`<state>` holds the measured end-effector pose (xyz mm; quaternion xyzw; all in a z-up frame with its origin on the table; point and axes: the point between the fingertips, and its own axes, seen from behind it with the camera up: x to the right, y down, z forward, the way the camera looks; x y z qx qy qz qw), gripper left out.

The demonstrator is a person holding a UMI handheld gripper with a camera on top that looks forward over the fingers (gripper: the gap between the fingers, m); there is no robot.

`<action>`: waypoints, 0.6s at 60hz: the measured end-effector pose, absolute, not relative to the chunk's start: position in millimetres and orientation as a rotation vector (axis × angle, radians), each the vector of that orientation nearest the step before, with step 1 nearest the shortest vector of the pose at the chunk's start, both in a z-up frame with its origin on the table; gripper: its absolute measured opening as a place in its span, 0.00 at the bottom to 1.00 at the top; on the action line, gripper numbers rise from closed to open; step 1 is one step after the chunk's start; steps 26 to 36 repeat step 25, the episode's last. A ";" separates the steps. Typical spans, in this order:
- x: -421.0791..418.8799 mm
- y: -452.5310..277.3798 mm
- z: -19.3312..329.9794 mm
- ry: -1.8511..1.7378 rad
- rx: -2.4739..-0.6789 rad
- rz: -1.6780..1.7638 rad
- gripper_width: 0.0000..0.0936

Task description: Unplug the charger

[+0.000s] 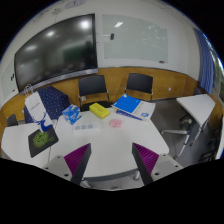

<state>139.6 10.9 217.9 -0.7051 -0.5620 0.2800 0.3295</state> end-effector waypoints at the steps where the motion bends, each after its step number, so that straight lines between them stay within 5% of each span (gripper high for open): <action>1: 144.4 10.0 217.8 -1.468 -1.846 0.730 0.92; 36: 173.0 26.1 219.6 -1.517 -1.753 0.704 0.91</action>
